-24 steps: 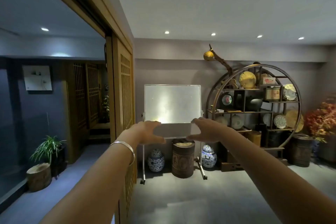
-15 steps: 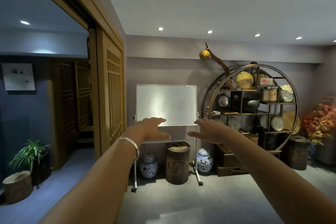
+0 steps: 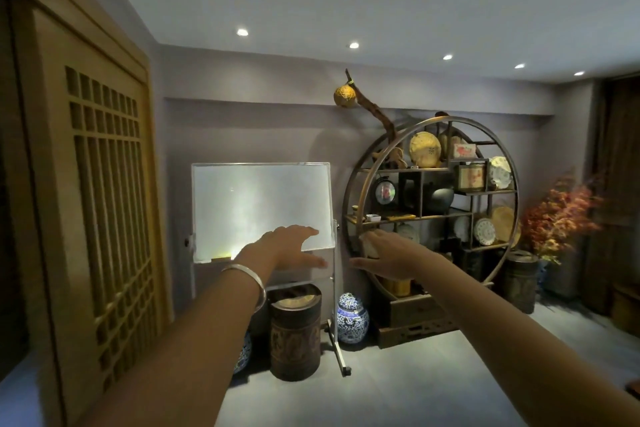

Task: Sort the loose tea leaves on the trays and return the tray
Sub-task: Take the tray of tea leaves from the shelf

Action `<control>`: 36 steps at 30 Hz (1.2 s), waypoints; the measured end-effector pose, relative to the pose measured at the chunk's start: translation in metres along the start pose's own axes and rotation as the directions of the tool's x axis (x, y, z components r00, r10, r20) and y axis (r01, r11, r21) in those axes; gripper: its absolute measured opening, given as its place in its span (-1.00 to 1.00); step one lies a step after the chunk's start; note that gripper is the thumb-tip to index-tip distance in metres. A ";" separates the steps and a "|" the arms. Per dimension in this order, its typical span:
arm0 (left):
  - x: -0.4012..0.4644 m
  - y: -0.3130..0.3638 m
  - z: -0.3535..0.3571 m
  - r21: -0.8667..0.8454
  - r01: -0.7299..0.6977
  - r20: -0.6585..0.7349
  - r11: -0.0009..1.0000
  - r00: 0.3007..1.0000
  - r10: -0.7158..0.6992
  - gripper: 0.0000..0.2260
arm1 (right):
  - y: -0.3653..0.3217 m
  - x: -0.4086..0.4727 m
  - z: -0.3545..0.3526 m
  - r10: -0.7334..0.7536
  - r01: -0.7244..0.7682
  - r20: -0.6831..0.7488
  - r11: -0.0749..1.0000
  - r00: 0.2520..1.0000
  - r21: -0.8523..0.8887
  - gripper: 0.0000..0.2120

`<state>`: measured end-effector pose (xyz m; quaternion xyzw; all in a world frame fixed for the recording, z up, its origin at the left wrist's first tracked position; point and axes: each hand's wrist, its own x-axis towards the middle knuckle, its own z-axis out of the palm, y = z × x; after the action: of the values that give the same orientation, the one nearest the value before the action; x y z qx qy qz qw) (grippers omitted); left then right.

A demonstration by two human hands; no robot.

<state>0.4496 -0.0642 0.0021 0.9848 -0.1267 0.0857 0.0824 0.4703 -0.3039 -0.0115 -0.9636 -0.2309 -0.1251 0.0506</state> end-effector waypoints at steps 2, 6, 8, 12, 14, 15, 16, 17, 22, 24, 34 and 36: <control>0.033 -0.005 0.010 -0.002 -0.030 0.016 1.000 0.999 0.030 -0.23 | 0.017 0.016 0.006 0.036 -0.036 0.005 0.999 0.999 -0.006 -0.18; 0.098 -0.018 0.031 -0.031 -0.079 0.039 0.996 0.996 0.080 -0.21 | 0.048 0.055 0.018 0.077 -0.077 0.019 0.997 0.997 -0.015 -0.27; 0.131 -0.025 0.038 -0.038 -0.105 0.038 0.994 0.994 0.107 -0.21 | 0.059 0.078 0.022 0.104 -0.104 0.031 0.994 0.994 -0.023 -0.31; 0.200 -0.043 0.047 -0.069 -0.194 0.019 0.979 0.980 0.196 -0.24 | 0.076 0.124 0.030 0.174 -0.174 -0.003 0.984 0.985 -0.025 -0.30; 0.237 -0.055 0.050 -0.091 -0.211 0.032 0.973 0.976 0.215 -0.22 | 0.086 0.147 0.032 0.205 -0.205 -0.012 0.978 0.979 -0.037 -0.26; 0.255 -0.061 0.052 -0.097 -0.217 0.037 0.971 0.975 0.221 -0.20 | 0.092 0.159 0.033 0.218 -0.218 -0.014 0.975 0.976 -0.041 -0.25; 0.275 -0.066 0.053 -0.098 -0.227 0.040 0.969 0.972 0.232 -0.19 | 0.098 0.172 0.032 0.233 -0.233 -0.012 0.972 0.972 -0.042 -0.26; 0.294 -0.069 0.054 -0.096 -0.240 0.044 0.966 0.969 0.245 -0.18 | 0.104 0.183 0.031 0.255 -0.255 -0.010 0.966 0.967 -0.037 -0.27; 0.373 -0.070 0.068 -0.095 -0.364 0.058 0.927 0.927 0.370 -0.21 | 0.144 0.226 0.041 0.349 -0.349 0.004 0.936 0.937 -0.054 -0.23; 0.401 -0.069 0.073 -0.119 -0.406 0.059 0.906 0.908 0.415 -0.20 | 0.163 0.238 0.049 0.389 -0.387 0.012 0.919 0.921 -0.076 -0.23; 0.543 -0.065 0.112 -0.127 -0.458 0.076 0.880 0.880 0.469 -0.23 | 0.272 0.317 0.087 0.483 -0.478 0.010 0.870 0.876 -0.119 -0.24; 0.574 -0.064 0.121 -0.116 -0.459 0.086 0.881 0.879 0.469 -0.25 | 0.298 0.338 0.093 0.485 -0.481 0.011 0.869 0.874 -0.114 -0.21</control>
<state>1.0319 -0.1604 -0.0154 0.9241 -0.3671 0.0420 0.0976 0.9183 -0.4078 -0.0236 -0.9942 0.0233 -0.1021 0.0237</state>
